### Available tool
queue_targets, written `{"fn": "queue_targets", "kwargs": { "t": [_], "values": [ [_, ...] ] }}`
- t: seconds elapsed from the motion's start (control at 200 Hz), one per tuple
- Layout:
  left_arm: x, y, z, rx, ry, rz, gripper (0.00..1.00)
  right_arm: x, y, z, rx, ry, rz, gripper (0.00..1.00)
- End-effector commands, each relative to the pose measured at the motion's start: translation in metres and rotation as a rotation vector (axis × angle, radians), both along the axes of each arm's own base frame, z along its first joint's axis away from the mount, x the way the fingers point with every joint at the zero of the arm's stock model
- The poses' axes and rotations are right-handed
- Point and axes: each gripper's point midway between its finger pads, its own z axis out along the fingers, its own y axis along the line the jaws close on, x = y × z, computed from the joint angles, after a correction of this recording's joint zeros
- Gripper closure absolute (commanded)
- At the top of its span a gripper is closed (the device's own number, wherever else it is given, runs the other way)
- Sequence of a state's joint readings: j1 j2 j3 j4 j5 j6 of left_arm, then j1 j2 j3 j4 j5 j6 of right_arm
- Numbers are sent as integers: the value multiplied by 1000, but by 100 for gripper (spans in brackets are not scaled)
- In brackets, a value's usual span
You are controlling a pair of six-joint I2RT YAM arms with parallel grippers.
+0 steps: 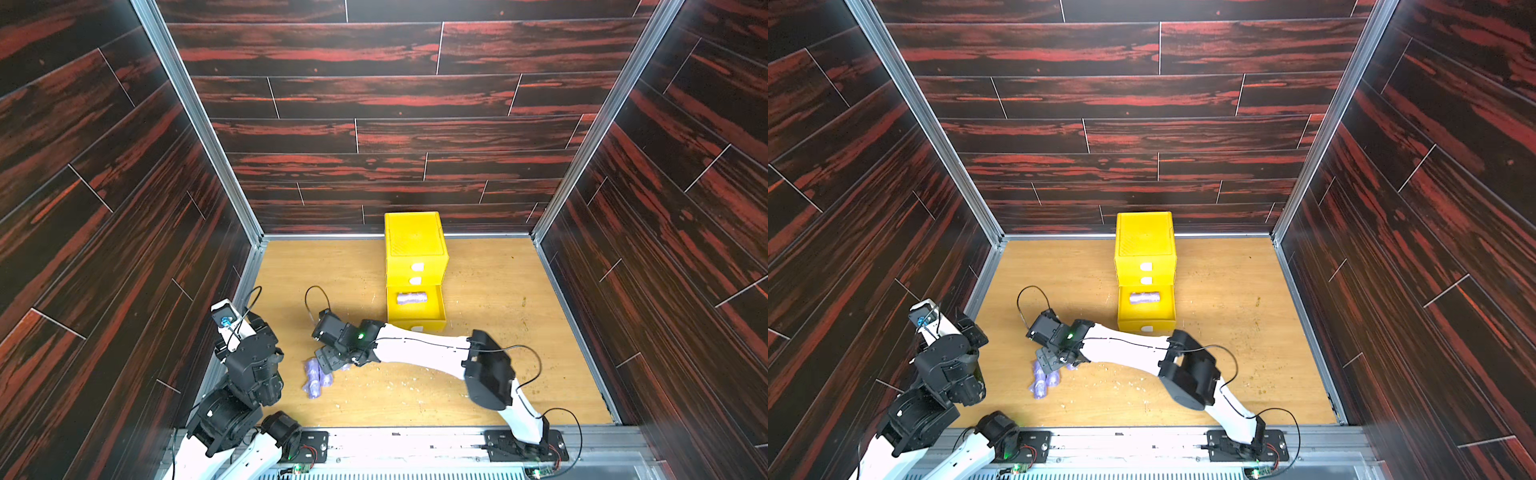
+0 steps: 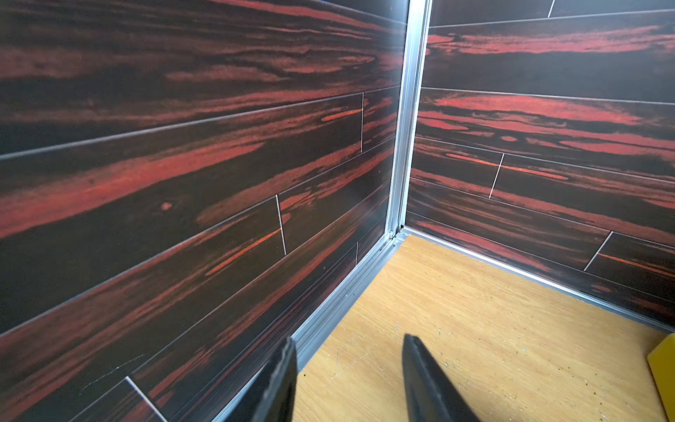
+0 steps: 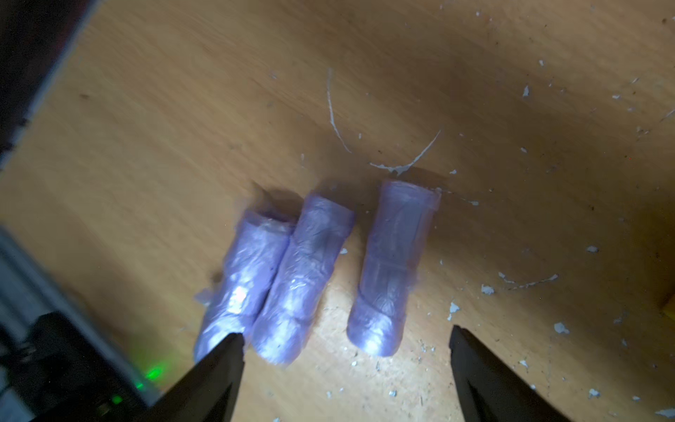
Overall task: Sort the rolls of trash bags by color and place them into the drawer
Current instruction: Pick up the roll of trash bags from the center of the board.
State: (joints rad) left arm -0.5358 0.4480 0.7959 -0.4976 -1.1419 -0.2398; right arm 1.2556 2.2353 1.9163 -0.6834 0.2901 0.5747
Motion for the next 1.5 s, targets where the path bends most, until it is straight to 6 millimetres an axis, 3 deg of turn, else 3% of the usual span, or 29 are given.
{"fn": "queue_targets", "kwargs": {
  "t": [0.0, 0.2, 0.431, 0.571, 0.752, 0.917, 1.042, 1.167, 1.303, 1.498],
  "values": [
    [-3, 3, -2, 6, -1, 14, 49, 5, -21, -27, -137, 22, -52, 14],
    [-3, 3, -2, 5, -4, 11, 49, 15, -25, -52, -180, 60, -77, 22],
    [-3, 3, -3, 4, -2, 4, 50, 22, -17, -59, -182, 71, -63, 23],
    [-3, 3, -3, 5, -1, 4, 50, 24, -9, -61, -181, 74, -42, 29],
    [-3, 3, -3, 7, 0, 3, 50, 25, -6, -69, -200, 94, -31, 40],
    [-3, 3, -3, 9, 1, 3, 50, 31, -7, -63, -211, 65, -35, 63],
    [-3, 3, -3, 11, 2, 1, 50, 43, -19, -33, -244, -35, -54, 69],
    [-4, 3, -2, 8, -1, 0, 51, 54, -41, 22, -296, -189, -1, 69],
    [-3, 2, -2, 7, 0, -8, 51, 55, -78, 76, -362, -338, 132, 71],
    [-1, -2, -2, -2, -3, -33, 53, 41, -135, 125, -380, -510, 323, 72]
  ]
}}
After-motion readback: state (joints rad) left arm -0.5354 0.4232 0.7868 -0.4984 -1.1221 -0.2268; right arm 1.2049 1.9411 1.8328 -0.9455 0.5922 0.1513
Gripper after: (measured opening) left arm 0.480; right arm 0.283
